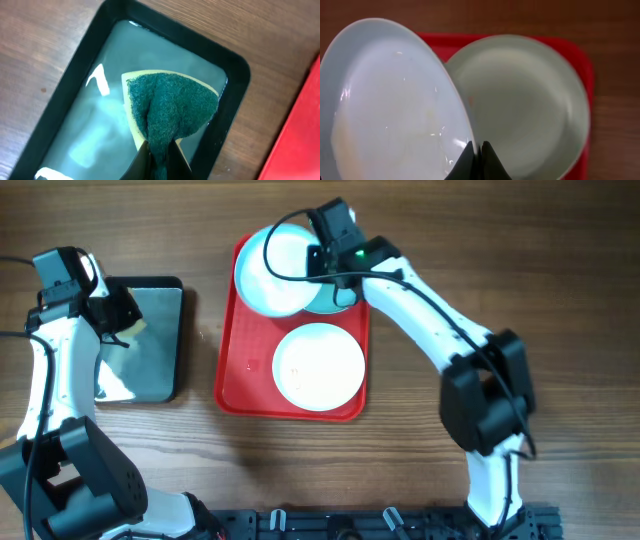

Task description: Clean dirty plates on tray and stack at the side

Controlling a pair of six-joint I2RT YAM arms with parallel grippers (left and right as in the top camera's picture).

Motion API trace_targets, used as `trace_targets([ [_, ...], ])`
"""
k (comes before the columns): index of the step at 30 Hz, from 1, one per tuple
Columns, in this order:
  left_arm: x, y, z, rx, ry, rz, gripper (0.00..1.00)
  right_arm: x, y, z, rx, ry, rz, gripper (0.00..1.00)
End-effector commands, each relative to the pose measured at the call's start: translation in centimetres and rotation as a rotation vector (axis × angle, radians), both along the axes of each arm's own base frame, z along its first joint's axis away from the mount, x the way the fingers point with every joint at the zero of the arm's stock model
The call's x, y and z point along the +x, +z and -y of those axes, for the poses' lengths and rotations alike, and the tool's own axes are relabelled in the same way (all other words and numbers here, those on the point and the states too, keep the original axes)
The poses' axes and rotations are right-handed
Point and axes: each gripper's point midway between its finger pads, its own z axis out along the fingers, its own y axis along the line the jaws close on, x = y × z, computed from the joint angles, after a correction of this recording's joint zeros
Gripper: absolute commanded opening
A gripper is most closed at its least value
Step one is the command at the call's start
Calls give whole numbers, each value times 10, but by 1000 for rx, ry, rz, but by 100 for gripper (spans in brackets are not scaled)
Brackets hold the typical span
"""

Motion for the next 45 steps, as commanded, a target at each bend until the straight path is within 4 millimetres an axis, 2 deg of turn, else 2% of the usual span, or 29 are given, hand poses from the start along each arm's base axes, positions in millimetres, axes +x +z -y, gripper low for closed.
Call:
trace_targets([
  [1,6,9,1,97,-201,9,4,1,65,7,-102,-7,180,4],
  [4,8,1,1,136,-282,-14,4,-7,73,-1,-182,19,229,4],
  [9,9,-23,0,123,-313,-66,4,-26,75,-17,-288,41,266,4],
  [14,7,-45,1,103,-330,-114,4,-32,77,-15,-348,21,281,4],
  [17,8,-54,0,94,-331,-129,18,-33,79,-13,-377,5,299,4],
  [19,7,-59,0,88,-331,-139,35,-33,79,-13,-380,3,301,4],
  [20,7,-61,0,87,-331,-142,50,-33,79,-13,-380,3,301,4],
  [22,8,-60,0,89,-331,-138,100,-33,80,-12,-382,-1,305,4],
  [28,10,-55,0,78,-292,-119,100,-29,74,-11,-433,3,315,4],
  [31,13,-42,2,73,-290,-79,100,-28,69,-14,-460,10,322,4],
  [34,18,-15,11,59,-315,3,100,-28,69,-19,-510,-4,364,4],
  [39,16,52,31,60,-365,178,100,-30,73,-34,-629,29,444,4],
  [45,-2,126,50,103,-409,356,100,-32,69,-42,-751,41,488,4],
])
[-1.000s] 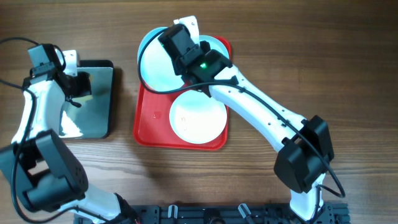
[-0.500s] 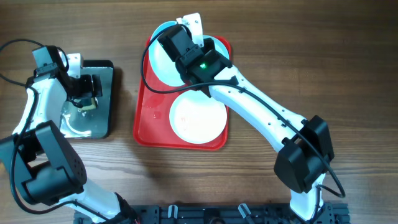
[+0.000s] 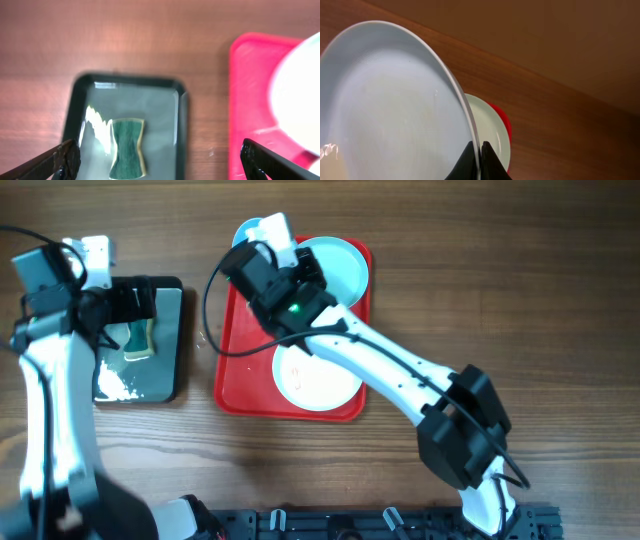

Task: Clean dirty plates on tray and stack at the side
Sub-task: 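Raise the cleaned plate with the right gripper up over the red tray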

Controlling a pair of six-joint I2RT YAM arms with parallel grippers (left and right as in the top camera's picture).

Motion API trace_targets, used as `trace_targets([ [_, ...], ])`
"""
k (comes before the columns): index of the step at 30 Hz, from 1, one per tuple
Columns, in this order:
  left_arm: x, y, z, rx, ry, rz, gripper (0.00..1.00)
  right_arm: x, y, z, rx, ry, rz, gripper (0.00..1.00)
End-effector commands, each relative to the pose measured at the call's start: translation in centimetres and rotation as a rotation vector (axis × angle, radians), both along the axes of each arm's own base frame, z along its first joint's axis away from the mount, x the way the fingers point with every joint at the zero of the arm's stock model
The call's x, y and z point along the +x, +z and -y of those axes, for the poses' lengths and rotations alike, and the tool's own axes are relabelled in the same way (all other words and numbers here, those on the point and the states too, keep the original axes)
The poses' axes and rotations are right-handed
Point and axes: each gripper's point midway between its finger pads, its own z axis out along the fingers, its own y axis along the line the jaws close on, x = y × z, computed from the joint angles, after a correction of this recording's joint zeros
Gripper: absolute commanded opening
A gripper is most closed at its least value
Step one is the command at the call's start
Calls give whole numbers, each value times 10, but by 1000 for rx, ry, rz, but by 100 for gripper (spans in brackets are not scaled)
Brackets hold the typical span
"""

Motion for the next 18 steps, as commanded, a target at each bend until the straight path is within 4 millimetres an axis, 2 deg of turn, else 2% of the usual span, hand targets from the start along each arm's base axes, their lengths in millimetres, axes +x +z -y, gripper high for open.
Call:
trace_targets([
  [1,-12,57,18,-14,-51,148,100,4,-4,6,-145,-48,54,4],
  [5,-30,102,28,26,-66,266,100,1,-10,1,-170,-43,58,4],
  [9,-45,133,44,26,-115,360,100,0,-2,1,-192,-65,96,4],
  [18,-74,176,77,2,-235,499,100,-7,18,-15,-291,-27,162,4],
])
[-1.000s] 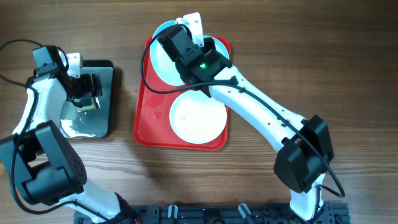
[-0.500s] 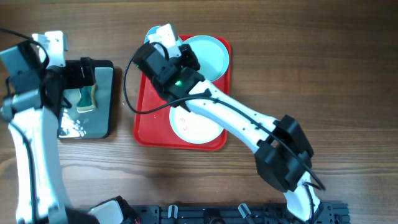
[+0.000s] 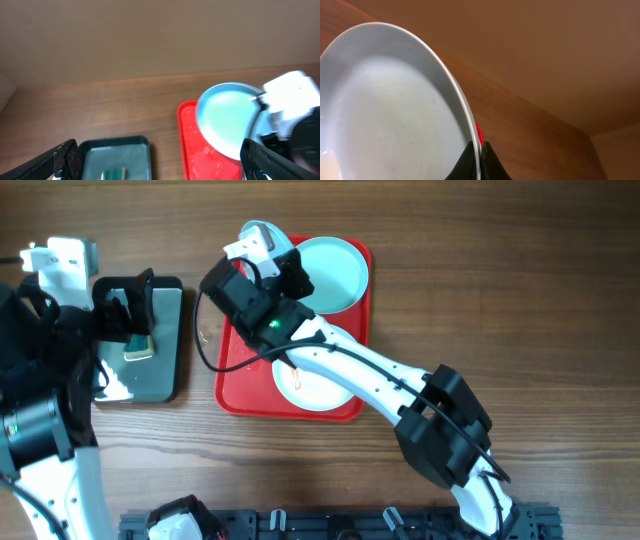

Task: Clean dirty plates on tray and stack at the side
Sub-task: 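Raise the cleaned plate with the right gripper up over the red tray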

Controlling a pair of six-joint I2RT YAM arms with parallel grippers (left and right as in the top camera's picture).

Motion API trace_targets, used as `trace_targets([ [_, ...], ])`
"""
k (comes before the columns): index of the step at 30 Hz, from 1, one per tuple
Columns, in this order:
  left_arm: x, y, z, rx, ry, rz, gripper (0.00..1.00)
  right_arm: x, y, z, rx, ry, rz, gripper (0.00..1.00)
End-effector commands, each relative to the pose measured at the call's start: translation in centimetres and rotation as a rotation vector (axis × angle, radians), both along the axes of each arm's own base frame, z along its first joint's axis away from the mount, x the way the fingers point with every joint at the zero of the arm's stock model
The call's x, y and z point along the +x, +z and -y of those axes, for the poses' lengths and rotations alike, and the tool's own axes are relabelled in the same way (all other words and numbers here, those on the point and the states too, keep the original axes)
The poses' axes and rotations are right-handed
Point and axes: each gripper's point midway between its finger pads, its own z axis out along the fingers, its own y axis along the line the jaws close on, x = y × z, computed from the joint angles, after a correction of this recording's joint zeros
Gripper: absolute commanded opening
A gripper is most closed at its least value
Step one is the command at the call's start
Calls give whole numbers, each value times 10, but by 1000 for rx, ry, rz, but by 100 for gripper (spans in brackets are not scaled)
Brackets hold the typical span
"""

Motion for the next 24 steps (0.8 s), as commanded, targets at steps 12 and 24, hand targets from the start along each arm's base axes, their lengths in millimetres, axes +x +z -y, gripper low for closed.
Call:
trace_targets([
  [12,-39,51,40,-2,-149,167,100,-11,-10,-14,-423,-7,21,4],
  [24,-47,57,50,-7,-193,191,100,-9,4,-21,-452,-31,74,4],
])
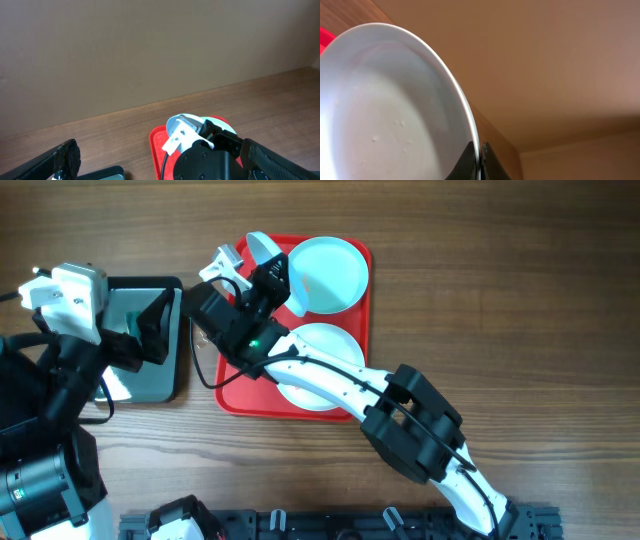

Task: Clean dirty plates on tray and stack at the side
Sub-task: 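Raise the cleaned plate with the right gripper up over the red tray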

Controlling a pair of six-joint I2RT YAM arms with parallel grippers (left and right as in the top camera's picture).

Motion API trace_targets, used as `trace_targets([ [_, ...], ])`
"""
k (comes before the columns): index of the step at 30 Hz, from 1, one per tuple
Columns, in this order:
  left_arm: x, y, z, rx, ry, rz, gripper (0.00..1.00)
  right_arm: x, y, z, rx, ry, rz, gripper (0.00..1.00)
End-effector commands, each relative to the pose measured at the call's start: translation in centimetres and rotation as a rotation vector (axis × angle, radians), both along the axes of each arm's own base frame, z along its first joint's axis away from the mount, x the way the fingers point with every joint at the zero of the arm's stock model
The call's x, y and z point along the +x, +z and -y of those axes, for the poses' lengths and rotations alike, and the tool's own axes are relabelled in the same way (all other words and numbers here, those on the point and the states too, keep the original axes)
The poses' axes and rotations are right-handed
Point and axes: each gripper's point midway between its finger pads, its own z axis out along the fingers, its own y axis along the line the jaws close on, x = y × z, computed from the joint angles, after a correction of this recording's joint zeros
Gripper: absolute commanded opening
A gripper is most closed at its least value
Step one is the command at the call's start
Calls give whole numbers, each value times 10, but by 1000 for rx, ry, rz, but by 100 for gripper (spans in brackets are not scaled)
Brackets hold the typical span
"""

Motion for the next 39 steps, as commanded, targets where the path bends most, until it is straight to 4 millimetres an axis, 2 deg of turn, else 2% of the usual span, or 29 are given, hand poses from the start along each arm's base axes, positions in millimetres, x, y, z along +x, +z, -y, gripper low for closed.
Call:
trace_targets([
  [1,-4,8,5,-5,-25,23,100,-5,13,-4,-34,-13,23,4],
  [10,-6,11,12,-11,-65,35,100,-13,13,-13,-36,10,23,4],
  [19,-6,13,12,-9,-65,40,100,-13,13,-15,-42,17,18,5],
  [26,-5,17,11,0,-62,62,100,-12,10,-15,117,1,68,4],
  [31,2,31,-12,-40,83,99,100,-9,-5,-20,194,42,26,4],
  [37,1,56,-34,3,205,203,100,5,-32,-3,321,19,-53,4],
  [39,2,58,-52,-6,287,211,100,7,-48,1,408,12,-113,4],
])
